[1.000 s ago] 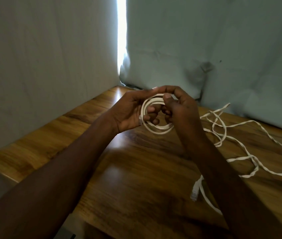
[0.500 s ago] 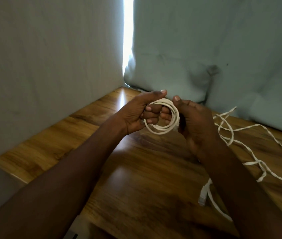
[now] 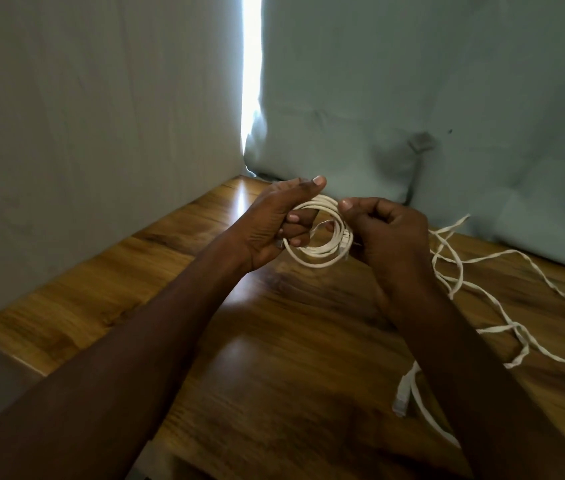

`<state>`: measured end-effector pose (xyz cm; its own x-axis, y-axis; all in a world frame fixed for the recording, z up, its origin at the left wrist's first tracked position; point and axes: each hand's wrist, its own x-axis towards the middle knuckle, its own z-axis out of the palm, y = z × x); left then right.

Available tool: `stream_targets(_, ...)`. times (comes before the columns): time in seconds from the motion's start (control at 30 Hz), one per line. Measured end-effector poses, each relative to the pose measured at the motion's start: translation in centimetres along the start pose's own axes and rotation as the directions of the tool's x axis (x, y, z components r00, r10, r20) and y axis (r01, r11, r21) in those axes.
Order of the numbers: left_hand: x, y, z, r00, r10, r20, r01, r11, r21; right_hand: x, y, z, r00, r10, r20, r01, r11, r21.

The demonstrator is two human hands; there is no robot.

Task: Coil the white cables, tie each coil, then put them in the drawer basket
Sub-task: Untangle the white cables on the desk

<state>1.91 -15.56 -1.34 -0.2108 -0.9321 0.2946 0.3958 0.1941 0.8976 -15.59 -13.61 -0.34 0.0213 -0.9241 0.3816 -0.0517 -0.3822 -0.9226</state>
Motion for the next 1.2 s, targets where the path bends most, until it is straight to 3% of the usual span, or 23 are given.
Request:
stream_targets(0.13,-0.1,-0.1,0.2,1.000,-0.008,-0.022,0.008,1.000,0.017,0.0,-0.6,-0.5,0.968,0.226,0.109,-0.243,0.954,0.175)
stream_targets(0.33,0.0,-0.5,0.4,0.999,-0.032,0.010,0.032,0.999,0.021,0.3,-0.1,-0.1,0.981,0.191,-0.027,-0.189,0.980,0.058)
stream_targets(0.43,0.0,-0.3,0.1,0.999,-0.040,0.036,0.041,0.999,-0.009,0.6,-0.3,0.3,0.962,0.253,-0.103,-0.230,0.953,0.198)
stream_targets(0.53,0.0,-0.2,0.0,0.998,-0.040,0.038,0.041,0.999,-0.016,1.0,-0.2,0.4,0.947,0.306,-0.100,-0.264,0.916,0.301)
stream_targets(0.63,0.1,-0.4,0.0,0.999,-0.027,-0.017,0.026,0.998,-0.051,1.1,-0.3,0.4,0.941,0.337,-0.008,-0.319,0.899,0.299)
stream_targets(0.7,0.2,-0.5,0.0,0.997,-0.012,-0.076,0.008,0.999,-0.054,1.2,-0.4,0.5,0.959,0.283,-0.002,-0.279,0.948,0.151)
stream_targets(0.8,0.3,-0.6,0.1,0.997,0.000,-0.082,-0.004,0.999,-0.041,0.6,-0.1,1.0,0.995,0.048,0.082,-0.033,0.983,-0.179)
stream_targets(0.87,0.2,-0.5,0.1,1.000,-0.012,-0.024,0.011,0.998,-0.061,0.0,0.4,1.3,0.981,-0.071,0.180,0.122,0.949,-0.290)
stream_targets(1.07,-0.5,0.5,0.2,0.976,-0.063,0.206,0.116,0.959,-0.258,0.2,-0.2,0.4,0.960,-0.177,0.219,0.197,0.978,-0.072)
stream_targets(1.2,-0.8,0.6,0.5,0.950,-0.076,0.303,0.186,0.917,-0.354,0.2,0.1,0.4,0.953,-0.162,0.255,0.136,0.984,0.117)
